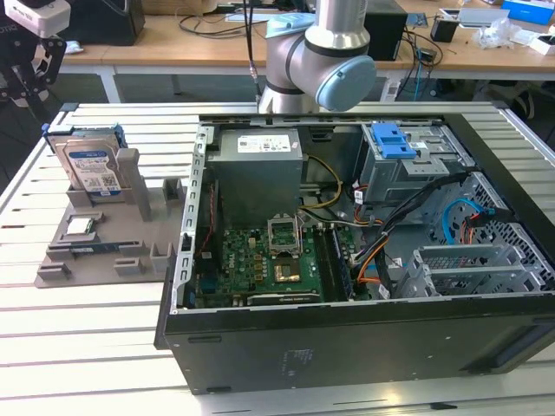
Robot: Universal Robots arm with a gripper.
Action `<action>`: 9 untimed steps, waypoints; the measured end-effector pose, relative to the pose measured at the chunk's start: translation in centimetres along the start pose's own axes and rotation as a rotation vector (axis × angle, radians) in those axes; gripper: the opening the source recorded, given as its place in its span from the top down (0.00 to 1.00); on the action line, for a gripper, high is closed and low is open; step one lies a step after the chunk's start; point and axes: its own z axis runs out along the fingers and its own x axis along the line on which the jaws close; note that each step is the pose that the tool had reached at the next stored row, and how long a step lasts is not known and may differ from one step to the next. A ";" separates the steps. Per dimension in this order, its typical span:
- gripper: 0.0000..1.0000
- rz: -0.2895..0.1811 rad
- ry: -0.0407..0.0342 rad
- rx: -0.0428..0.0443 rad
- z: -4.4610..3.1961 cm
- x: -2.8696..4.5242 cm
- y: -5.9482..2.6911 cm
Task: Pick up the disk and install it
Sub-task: 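Pick up the disk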
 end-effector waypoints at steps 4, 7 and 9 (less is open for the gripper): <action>0.89 -0.064 0.0025 -0.0015 0.00 0.00 0.00; 0.89 -0.100 0.0040 -0.0023 0.00 0.00 0.00; 0.89 -0.126 0.0050 -0.0029 0.00 0.00 0.00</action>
